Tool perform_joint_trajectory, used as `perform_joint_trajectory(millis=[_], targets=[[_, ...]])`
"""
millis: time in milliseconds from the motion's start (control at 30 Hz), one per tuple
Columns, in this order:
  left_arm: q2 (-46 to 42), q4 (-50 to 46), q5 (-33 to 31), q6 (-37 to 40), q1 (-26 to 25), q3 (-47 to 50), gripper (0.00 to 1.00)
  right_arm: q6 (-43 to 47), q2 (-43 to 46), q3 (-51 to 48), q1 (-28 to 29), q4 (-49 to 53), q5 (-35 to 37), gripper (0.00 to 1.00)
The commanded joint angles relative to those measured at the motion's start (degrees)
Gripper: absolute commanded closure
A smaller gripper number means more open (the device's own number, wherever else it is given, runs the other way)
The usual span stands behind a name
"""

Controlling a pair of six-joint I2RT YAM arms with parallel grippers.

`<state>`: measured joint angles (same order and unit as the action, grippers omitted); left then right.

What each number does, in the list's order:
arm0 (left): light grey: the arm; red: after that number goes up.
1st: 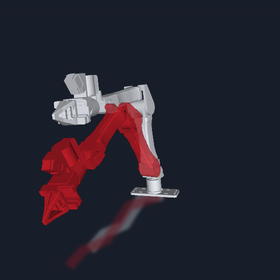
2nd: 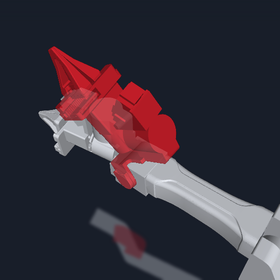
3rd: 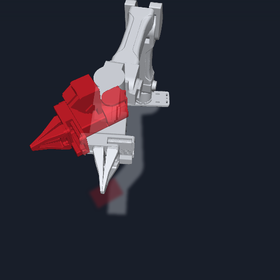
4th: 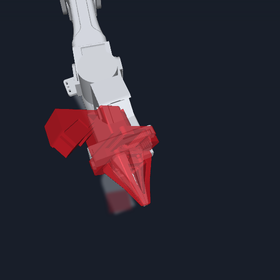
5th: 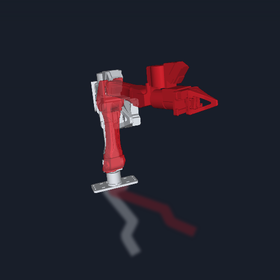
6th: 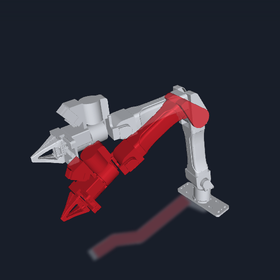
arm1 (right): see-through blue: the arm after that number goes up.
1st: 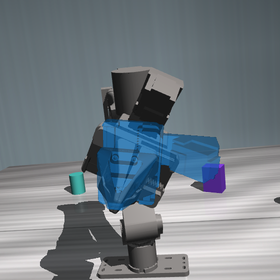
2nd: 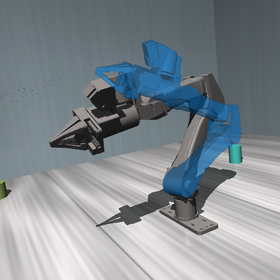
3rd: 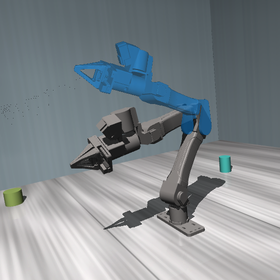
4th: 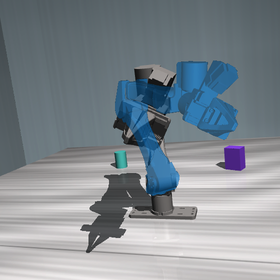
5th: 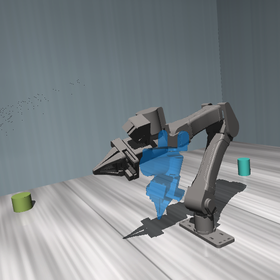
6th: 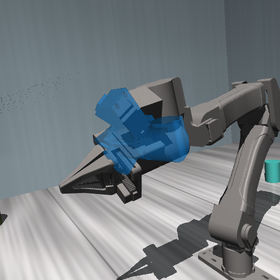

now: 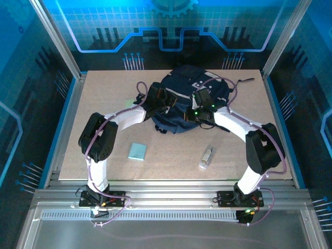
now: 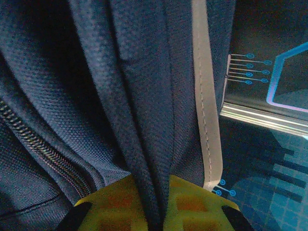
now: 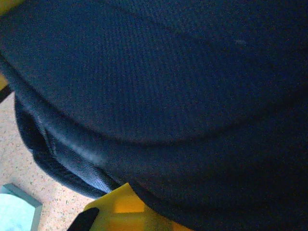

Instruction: Pack books, pencil case, and school supplies into a backpack

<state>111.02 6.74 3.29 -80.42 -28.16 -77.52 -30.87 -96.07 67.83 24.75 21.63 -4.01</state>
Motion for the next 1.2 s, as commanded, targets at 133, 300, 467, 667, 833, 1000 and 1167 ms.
perform_joint_trajectory(millis=[133, 300, 467, 667, 833, 1000, 1167], targets=[[-7.1, 1.4, 0.7, 6.1, 4.3, -1.0, 1.00, 8.7, 5.0, -5.8, -10.6, 2.5, -1.8, 1.00], [-8.8, -1.2, 2.7, 8.7, 5.2, -1.6, 1.00, 10.2, 4.1, -7.3, -16.4, 1.6, -3.6, 1.00], [-9.4, -3.1, 5.7, 9.4, 5.2, -1.8, 1.00, 11.2, 2.8, -5.9, -19.0, -0.3, -12.5, 1.00], [-8.7, -2.2, 1.0, 9.8, 4.4, -0.2, 1.00, 9.0, 4.6, -6.5, -15.8, -2.2, -26.3, 1.00], [-6.1, 2.0, 0.5, 6.0, 3.6, 0.8, 1.00, 9.1, 6.2, -8.2, -11.1, -0.9, -21.7, 1.00], [-5.6, 3.1, 0.7, 4.6, 2.5, 0.6, 1.00, 6.0, 7.7, -9.1, -5.9, -5.3, -17.4, 0.80], [-6.1, 3.2, 0.2, 4.3, 1.6, 0.7, 0.98, 0.8, 6.9, -5.7, 0.0, -4.4, -7.5, 0.61]])
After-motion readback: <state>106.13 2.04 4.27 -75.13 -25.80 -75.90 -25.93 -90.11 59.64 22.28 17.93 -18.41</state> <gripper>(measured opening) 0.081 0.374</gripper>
